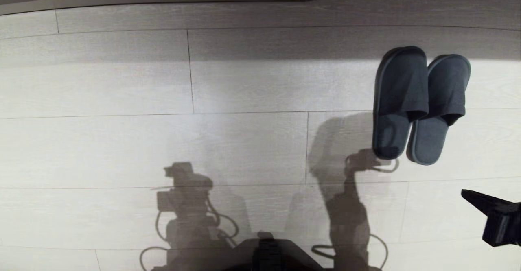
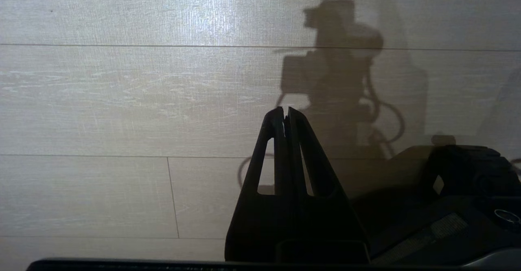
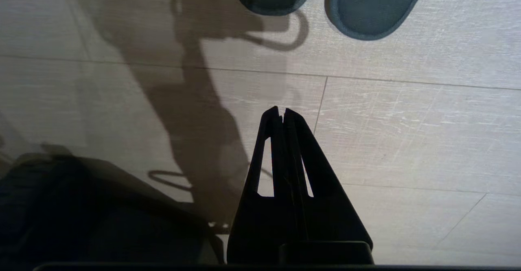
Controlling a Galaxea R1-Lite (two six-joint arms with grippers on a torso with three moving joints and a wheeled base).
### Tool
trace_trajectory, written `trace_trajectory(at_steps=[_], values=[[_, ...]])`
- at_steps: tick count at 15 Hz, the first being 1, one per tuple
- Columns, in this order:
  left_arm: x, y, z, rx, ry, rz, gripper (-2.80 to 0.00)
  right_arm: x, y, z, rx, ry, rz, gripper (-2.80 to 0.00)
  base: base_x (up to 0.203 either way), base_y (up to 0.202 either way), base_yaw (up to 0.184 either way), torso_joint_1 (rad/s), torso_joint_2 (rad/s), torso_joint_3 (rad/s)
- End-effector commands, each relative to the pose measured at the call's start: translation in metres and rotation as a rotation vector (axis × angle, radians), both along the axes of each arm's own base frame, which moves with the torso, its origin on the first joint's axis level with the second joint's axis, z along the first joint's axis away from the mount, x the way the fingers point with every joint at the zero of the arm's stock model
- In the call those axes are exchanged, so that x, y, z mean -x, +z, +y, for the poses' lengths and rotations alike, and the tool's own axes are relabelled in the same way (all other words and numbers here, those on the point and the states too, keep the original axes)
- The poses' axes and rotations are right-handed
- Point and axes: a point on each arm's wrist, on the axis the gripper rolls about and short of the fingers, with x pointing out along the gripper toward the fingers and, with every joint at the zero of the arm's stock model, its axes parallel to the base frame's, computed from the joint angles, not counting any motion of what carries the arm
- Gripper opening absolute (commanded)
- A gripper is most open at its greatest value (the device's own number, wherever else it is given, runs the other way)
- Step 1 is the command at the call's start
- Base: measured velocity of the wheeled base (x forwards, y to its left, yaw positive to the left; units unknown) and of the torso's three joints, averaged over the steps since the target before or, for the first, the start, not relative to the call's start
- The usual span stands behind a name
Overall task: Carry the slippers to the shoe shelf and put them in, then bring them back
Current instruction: Pick up the slippers on the floor
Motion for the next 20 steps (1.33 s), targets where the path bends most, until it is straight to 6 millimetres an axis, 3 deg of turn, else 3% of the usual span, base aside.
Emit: trace_trajectory(at_steps=[1,3,4,7,13,20], values=[[0.000,0.000,0.000,-0.003,0.001,-0.002,-2.80,-0.036,-0.019,-0.003,0.001,-0.012,0.093,-2.80,0.000,0.000,0.000,0.000,0.00,0.000],[0.000,0.000,0.000,-0.006,0.001,-0.002,-2.80,-0.058,-0.026,-0.005,0.006,-0.020,0.065,-2.80,0.000,0.000,0.000,0.000,0.00,0.000],[0.000,0.000,0.000,-0.007,0.001,-0.002,-2.80,-0.067,-0.029,-0.007,0.014,-0.025,0.049,0.00,0.000,0.000,0.000,0.000,0.00,0.000],[0.000,0.000,0.000,-0.008,0.002,-0.002,-2.80,-0.092,-0.027,-0.021,0.052,-0.074,-0.097,0.00,0.000,0.000,0.000,0.000,0.00,0.000],[0.000,0.000,0.000,-0.009,0.002,-0.001,-2.80,-0.123,-0.031,-0.026,0.128,-0.034,-0.296,0.00,0.000,0.000,0.000,0.000,0.00,0.000],[0.000,0.000,0.000,-0.010,0.001,-0.002,-2.80,-0.158,-0.030,-0.030,0.138,-0.032,-0.386,0.00,0.000,0.000,0.000,0.000,0.00,0.000]])
